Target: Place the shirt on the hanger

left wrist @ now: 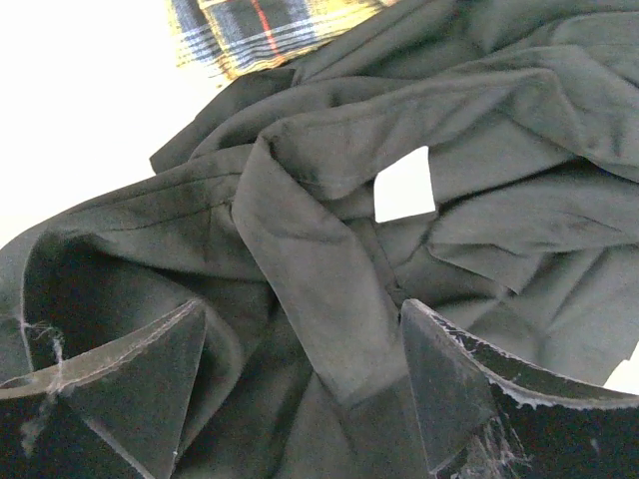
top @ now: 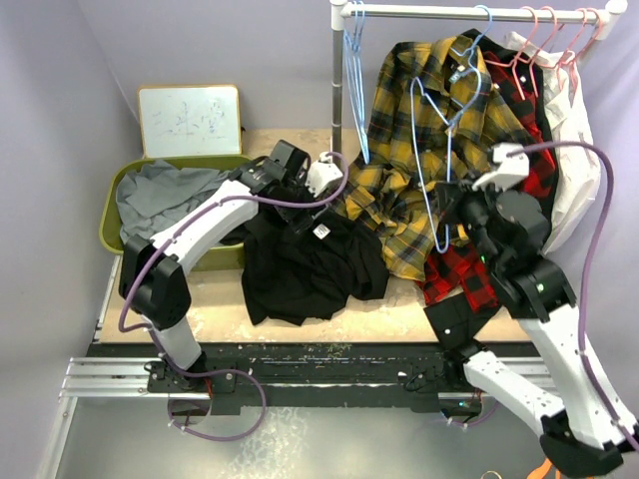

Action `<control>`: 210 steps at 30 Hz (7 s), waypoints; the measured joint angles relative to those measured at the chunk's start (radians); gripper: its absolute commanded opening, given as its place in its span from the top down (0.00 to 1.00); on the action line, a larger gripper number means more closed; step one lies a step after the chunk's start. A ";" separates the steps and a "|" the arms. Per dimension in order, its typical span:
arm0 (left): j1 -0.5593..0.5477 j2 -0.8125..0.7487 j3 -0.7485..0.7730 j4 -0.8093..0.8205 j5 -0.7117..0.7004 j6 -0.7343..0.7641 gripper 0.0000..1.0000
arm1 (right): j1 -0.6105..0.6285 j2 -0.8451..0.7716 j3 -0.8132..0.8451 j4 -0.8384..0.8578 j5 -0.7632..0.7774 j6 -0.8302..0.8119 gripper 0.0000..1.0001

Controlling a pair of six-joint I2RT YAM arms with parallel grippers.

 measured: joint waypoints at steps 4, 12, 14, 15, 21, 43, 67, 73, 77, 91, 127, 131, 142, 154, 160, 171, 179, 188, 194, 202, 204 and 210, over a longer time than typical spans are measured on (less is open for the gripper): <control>-0.004 0.060 0.021 0.008 -0.055 -0.027 0.25 | 0.000 -0.163 -0.120 -0.047 -0.024 0.063 1.00; -0.038 0.103 0.008 0.034 -0.101 -0.058 0.33 | 0.000 -0.351 -0.235 -0.174 -0.124 0.187 1.00; -0.050 0.103 -0.006 0.048 -0.103 -0.059 0.34 | 0.000 -0.369 -0.264 -0.201 -0.151 0.208 1.00; -0.054 0.103 -0.013 0.051 -0.104 -0.059 0.34 | 0.000 -0.373 -0.274 -0.219 -0.160 0.215 1.00; -0.074 0.103 -0.055 0.063 -0.118 -0.058 0.42 | 0.000 -0.389 -0.294 -0.285 -0.201 0.240 1.00; -0.076 0.032 -0.047 0.040 -0.109 -0.016 1.00 | 0.002 -0.496 -0.397 -0.338 -0.627 0.313 1.00; 0.063 -0.013 0.013 -0.019 0.206 -0.013 1.00 | 0.002 -0.476 -0.573 -0.082 -0.783 0.396 1.00; 0.063 -0.035 0.014 -0.032 0.190 -0.004 1.00 | 0.002 -0.461 -0.569 -0.129 -0.732 0.332 1.00; 0.063 -0.046 0.014 -0.032 0.173 0.008 1.00 | 0.001 -0.467 -0.548 -0.192 -0.701 0.301 1.00; 0.063 -0.103 0.046 -0.089 0.274 0.047 1.00 | 0.001 -0.380 -0.632 0.084 -0.698 0.346 1.00; 0.050 -0.194 0.098 -0.196 0.415 0.132 1.00 | 0.179 0.314 -0.818 1.257 -0.520 0.487 1.00; 0.050 -0.194 0.063 -0.188 0.406 0.135 0.41 | 0.179 0.364 -0.818 1.307 -0.519 0.487 1.00; 0.177 -0.183 0.007 -0.202 0.635 0.187 0.01 | 0.179 0.449 -0.819 1.405 -0.520 0.486 1.00; 0.276 0.042 0.262 -0.226 0.784 0.521 0.11 | 0.179 0.487 -0.819 1.431 -0.529 0.466 1.00; 0.276 0.169 0.327 -0.286 0.803 0.721 0.42 | 0.179 0.513 -0.819 1.440 -0.541 0.458 1.00; 0.275 0.276 0.465 -0.427 0.850 0.902 0.56 | 0.179 0.534 -0.818 1.444 -0.551 0.452 1.00; 0.272 0.304 0.481 -0.497 0.879 0.949 0.55 | 0.179 0.534 -0.818 1.443 -0.555 0.439 1.00; 0.257 0.370 0.523 -0.522 0.878 0.973 0.49 | 0.179 0.534 -0.816 1.439 -0.556 0.427 1.00; 0.237 0.380 0.533 -0.533 0.880 0.976 0.58 | 0.179 0.534 -0.812 1.436 -0.558 0.426 1.00; 0.217 0.382 0.533 -0.554 0.894 0.986 0.71 | 0.179 0.534 -0.811 1.436 -0.565 0.425 1.00; 0.216 0.382 0.533 -0.560 0.897 1.001 0.83 | 0.179 0.534 -0.811 1.435 -0.569 0.424 1.00; 0.210 0.383 0.533 -0.573 0.896 1.080 1.00 | 0.177 0.528 -0.811 1.429 -0.569 0.416 1.00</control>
